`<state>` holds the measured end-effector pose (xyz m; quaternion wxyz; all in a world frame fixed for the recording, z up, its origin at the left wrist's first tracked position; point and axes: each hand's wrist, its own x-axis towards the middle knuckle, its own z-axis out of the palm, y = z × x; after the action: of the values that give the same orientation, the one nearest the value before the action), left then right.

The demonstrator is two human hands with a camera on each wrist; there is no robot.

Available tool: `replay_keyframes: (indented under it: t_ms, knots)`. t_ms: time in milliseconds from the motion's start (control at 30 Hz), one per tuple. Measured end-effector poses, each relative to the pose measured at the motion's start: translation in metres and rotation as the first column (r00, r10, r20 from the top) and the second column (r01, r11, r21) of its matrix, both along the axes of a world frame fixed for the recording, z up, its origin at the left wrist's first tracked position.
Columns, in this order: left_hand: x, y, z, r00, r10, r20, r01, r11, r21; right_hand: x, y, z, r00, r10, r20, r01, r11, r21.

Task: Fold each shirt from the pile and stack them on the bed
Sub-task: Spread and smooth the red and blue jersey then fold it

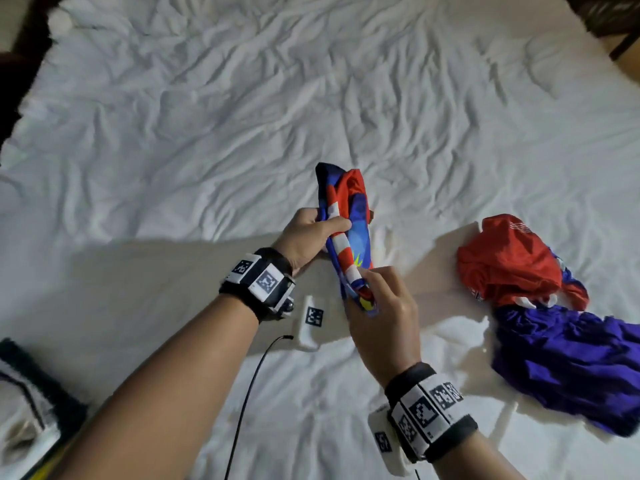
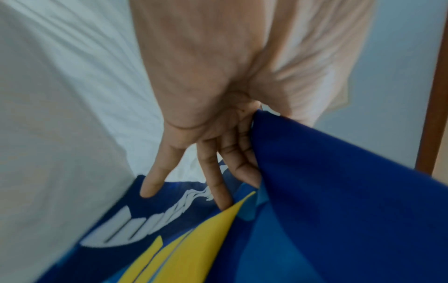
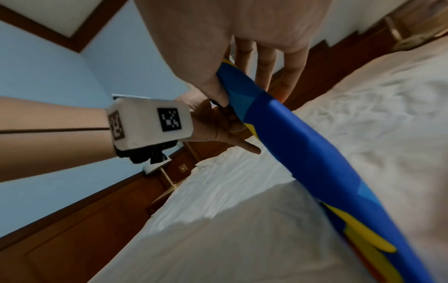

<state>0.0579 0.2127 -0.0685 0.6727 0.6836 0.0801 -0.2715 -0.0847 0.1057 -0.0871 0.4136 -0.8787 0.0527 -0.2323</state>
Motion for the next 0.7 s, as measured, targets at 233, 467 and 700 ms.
replay_keyframes:
  t_ms: [233, 467, 700]
  knots:
    - [-0.024, 0.158, -0.032, 0.971, 0.173, -0.167, -0.167, 0.985, 0.046, -0.01, 0.134, -0.02, 0.954, 0.205, -0.219, -0.253, 0.943, -0.216]
    - [-0.08, 0.287, -0.123, 0.809, 0.391, -0.438, -0.279, 0.913, 0.298, -0.026, 0.177, -0.091, 0.825, 0.208, -0.525, -0.309, 0.944, -0.111]
    - [-0.094, 0.257, -0.14, 0.908, 0.398, -0.132, -0.298, 0.834, 0.465, 0.036, 0.078, -0.14, 0.676, -0.136, -0.724, 0.207, 0.978, 0.01]
